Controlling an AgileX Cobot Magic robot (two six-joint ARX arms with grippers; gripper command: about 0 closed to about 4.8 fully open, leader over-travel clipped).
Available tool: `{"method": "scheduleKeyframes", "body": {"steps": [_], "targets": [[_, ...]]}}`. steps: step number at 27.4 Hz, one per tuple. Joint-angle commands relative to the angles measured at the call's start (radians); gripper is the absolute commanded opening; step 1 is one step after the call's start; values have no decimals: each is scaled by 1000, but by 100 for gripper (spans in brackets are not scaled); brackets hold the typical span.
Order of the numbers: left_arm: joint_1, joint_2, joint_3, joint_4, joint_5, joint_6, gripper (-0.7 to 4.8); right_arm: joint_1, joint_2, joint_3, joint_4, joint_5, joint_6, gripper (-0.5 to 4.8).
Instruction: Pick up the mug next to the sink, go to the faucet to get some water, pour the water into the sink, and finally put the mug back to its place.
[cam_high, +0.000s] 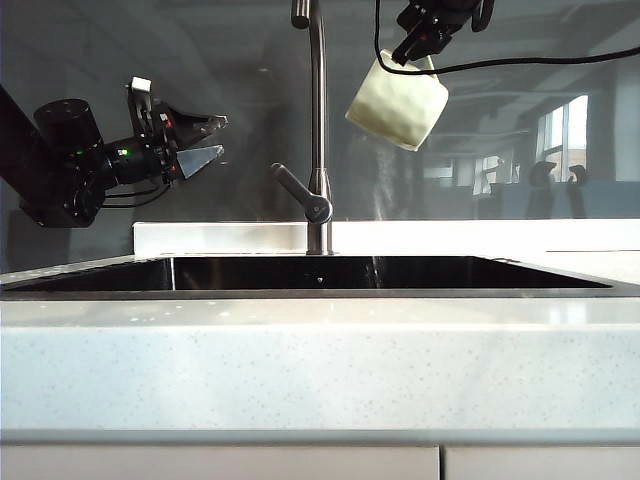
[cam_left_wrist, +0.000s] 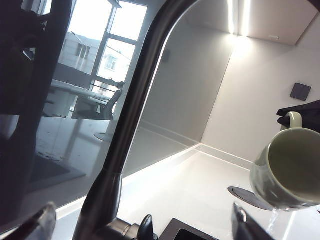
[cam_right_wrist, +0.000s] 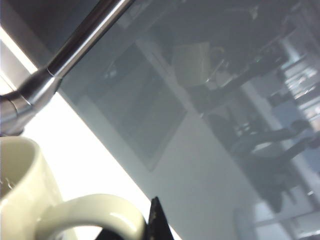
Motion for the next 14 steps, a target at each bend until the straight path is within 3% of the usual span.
{"method": "scheduleKeyframes", "body": {"steps": [1, 14], "targets": [[-3, -7, 3, 16, 5, -1, 479, 5, -22, 18, 101, -4, -59, -5], [-3, -7, 3, 16, 3, -8, 479, 16, -22, 18, 106, 3, -365, -6]]}}
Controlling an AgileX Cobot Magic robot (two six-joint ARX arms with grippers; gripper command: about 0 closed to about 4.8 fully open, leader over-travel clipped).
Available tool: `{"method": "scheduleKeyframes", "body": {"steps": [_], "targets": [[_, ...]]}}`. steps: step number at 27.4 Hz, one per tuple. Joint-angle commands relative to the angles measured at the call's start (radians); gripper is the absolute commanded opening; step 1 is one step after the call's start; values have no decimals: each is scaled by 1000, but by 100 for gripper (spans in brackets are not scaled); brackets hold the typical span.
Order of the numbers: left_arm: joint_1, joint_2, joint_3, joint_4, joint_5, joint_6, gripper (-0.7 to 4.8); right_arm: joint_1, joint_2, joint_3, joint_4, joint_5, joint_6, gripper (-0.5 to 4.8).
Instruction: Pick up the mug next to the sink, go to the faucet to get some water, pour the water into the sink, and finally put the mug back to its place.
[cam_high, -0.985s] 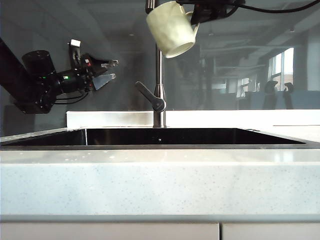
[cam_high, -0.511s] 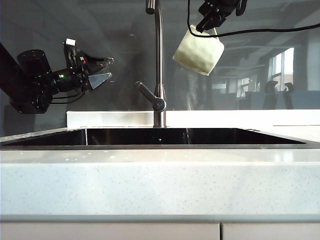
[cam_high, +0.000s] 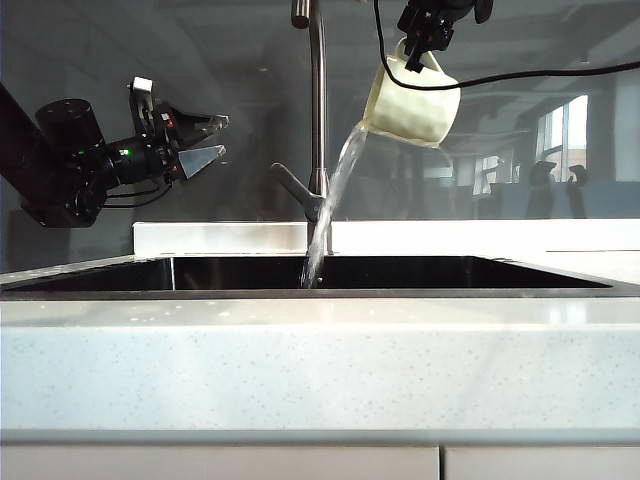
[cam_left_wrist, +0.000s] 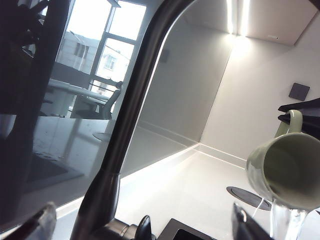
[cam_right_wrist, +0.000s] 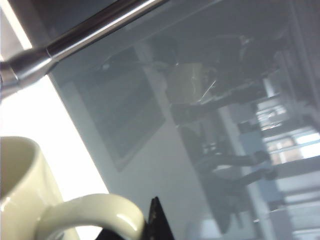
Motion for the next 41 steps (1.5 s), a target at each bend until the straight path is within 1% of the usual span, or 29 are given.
{"method": "scheduleKeyframes", "body": {"steps": [1, 8, 13, 23, 27, 38, 39, 40, 41], "targets": [[1, -7, 3, 16, 3, -6, 479, 8, -22, 17, 91, 1, -122, -6], [1, -7, 3, 16, 3, -6, 479, 31, -21, 17, 91, 2, -296, -6], [1, -7, 3, 16, 3, -6, 479, 45, -21, 17, 91, -2, -475, -6], [0, -7, 3, 16, 3, -12, 479, 85, -21, 17, 90, -13, -611, -6], [0, -7, 3, 16, 3, -17, 479, 93, -21, 17, 89, -13, -636, -6], [0, -7, 3, 16, 4, -25, 479, 93, -21, 17, 87, -5, -636, -6], [0, -7, 3, 16, 3, -35, 479, 93, -21, 17, 84, -5, -604, -5], [0, -7, 3, 16, 3, -43, 479, 93, -21, 17, 84, -5, -488, -6], [0, -7, 3, 16, 4, -43, 479, 93, -21, 17, 86, -1, -403, -6]]}}
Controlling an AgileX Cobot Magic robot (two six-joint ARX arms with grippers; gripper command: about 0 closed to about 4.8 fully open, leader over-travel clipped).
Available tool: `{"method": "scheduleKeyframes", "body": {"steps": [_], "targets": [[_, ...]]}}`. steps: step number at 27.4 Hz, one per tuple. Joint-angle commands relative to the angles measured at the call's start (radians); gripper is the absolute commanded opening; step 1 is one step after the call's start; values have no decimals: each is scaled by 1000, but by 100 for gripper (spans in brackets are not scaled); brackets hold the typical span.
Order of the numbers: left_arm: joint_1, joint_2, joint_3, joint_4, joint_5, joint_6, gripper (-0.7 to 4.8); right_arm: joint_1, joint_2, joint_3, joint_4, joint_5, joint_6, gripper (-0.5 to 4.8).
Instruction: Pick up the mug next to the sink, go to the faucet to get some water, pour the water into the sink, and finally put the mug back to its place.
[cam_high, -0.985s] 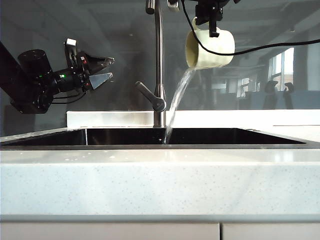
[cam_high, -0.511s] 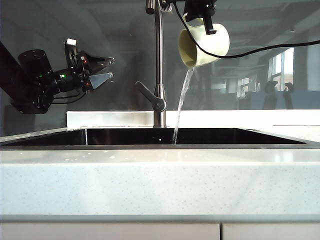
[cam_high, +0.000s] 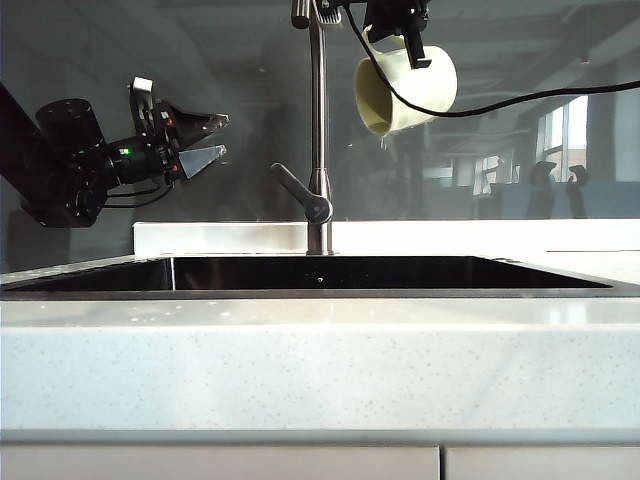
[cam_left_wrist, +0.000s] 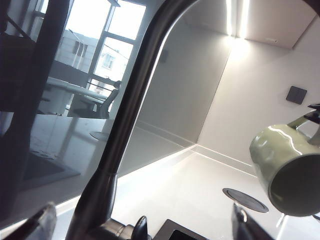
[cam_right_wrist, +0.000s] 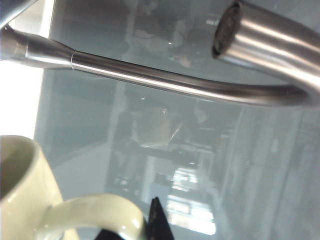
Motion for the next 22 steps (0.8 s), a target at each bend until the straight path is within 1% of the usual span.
{"method": "scheduleKeyframes", "body": {"steps": [1, 4, 6, 8, 11, 13, 15, 18, 22], "targets": [[1, -7, 2, 13, 4, -15, 479, 1, -21, 16, 63, 11, 279, -6], [1, -7, 2, 13, 4, -15, 479, 0, -20, 16, 62, 102, 582, -6], [1, -7, 2, 13, 3, -14, 479, 0, -20, 16, 49, 166, 750, -6], [1, -7, 2, 13, 3, -14, 479, -6, -20, 16, 24, 190, 893, -6], [1, -7, 2, 13, 4, -15, 479, -32, -20, 15, -18, 179, 1086, -6], [0, -7, 2, 13, 4, -16, 479, -57, -20, 12, -61, 133, 1238, -6], [-1, -7, 2, 13, 4, -37, 479, -85, -21, -8, -71, 98, 1358, -6], [0, -7, 2, 13, 4, -42, 479, -125, -35, -72, -42, 62, 1461, -6], [-1, -7, 2, 13, 4, -42, 479, -177, -78, -219, 71, 20, 1592, -6]]}}
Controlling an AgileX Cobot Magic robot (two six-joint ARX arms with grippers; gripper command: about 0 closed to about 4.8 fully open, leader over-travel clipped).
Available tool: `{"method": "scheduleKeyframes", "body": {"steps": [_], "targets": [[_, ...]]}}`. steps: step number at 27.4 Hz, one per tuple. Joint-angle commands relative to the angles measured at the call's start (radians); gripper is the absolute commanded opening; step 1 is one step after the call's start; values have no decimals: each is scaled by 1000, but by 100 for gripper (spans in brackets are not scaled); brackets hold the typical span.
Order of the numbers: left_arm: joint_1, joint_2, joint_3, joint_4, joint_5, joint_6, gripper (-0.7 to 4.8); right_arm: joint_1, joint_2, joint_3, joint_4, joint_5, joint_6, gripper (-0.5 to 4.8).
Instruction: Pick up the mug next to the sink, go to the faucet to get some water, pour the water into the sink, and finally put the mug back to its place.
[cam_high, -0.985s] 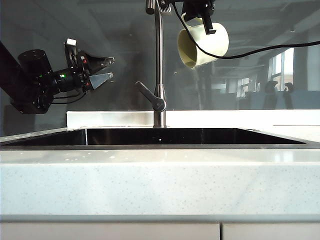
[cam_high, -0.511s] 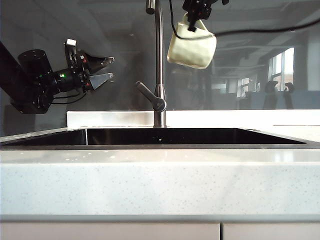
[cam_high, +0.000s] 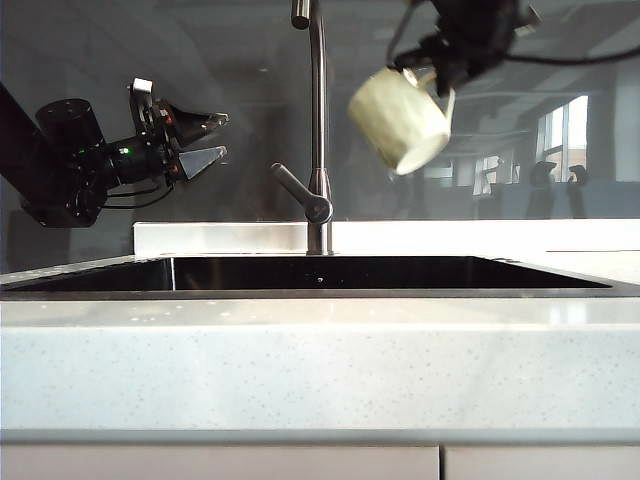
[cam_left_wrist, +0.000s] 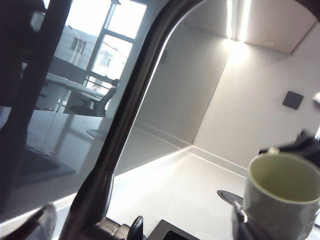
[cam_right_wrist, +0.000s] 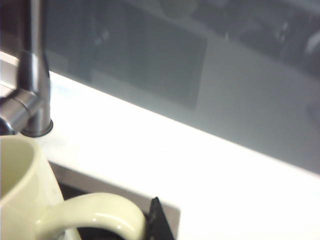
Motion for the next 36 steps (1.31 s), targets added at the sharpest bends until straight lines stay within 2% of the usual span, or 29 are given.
{"method": "scheduleKeyframes", "body": {"steps": [1, 3, 5, 7, 13, 16, 19, 27, 30, 32, 36], "targets": [[-2, -7, 2, 13, 5, -6, 479, -39, -55, -121, 187, -41, 161, -6], [-3, -7, 2, 13, 6, -20, 479, -70, -85, -224, 290, -42, 231, -6], [-6, -7, 2, 13, 7, -23, 479, -135, -139, -423, 492, -61, 364, -6], [-7, -7, 2, 13, 7, -23, 479, -169, -159, -510, 574, -70, 404, -6], [-11, -7, 2, 12, 6, -23, 479, -241, -188, -713, 810, -82, 412, -6], [-16, -7, 2, 12, 5, -23, 479, -270, -187, -797, 933, -82, 366, -6], [-19, -7, 2, 12, 6, -24, 479, -304, -187, -859, 996, -81, 307, -6], [-21, -7, 2, 12, 12, -26, 479, -412, -187, -963, 1112, -119, 306, -6], [-21, -7, 2, 12, 11, -26, 479, -429, -186, -978, 1122, -163, 303, -6], [-22, -7, 2, 11, 12, -26, 479, -430, -178, -977, 1122, -188, 248, -6], [-25, -7, 2, 11, 12, -26, 479, -431, -147, -977, 1150, -198, 244, -6]]}}
